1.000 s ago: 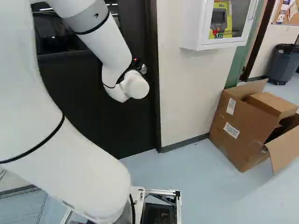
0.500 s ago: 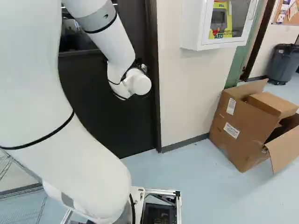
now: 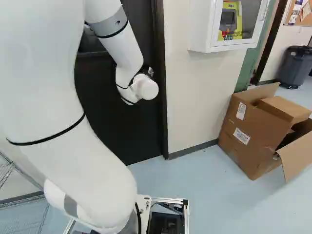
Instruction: Open the door and move inside
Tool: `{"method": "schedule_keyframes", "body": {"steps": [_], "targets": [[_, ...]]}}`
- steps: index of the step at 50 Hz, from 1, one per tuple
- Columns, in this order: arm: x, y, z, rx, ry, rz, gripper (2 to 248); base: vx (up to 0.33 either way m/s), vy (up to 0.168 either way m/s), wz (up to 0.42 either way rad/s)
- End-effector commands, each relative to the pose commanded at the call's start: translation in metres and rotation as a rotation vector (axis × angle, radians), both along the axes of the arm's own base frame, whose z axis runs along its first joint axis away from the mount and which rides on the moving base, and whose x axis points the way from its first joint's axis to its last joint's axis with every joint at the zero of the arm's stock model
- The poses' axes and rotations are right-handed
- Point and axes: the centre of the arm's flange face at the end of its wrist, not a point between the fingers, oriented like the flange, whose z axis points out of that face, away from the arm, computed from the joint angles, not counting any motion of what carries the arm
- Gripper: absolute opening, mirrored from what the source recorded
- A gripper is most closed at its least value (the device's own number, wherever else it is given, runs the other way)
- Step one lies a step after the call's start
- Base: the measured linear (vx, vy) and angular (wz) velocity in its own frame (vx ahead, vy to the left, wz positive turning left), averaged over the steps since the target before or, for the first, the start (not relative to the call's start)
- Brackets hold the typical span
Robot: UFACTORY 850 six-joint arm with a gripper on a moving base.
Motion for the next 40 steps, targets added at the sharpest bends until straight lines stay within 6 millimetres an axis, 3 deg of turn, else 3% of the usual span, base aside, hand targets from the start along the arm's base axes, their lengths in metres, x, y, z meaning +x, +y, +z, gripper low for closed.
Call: {"method": "schedule_keyframes", "body": {"steps": [40], "targets": [[0.024, 0.014, -0.044, 0.048, 0.089, -0.013, 247, 0.0, 0.0, 0.0]]}}
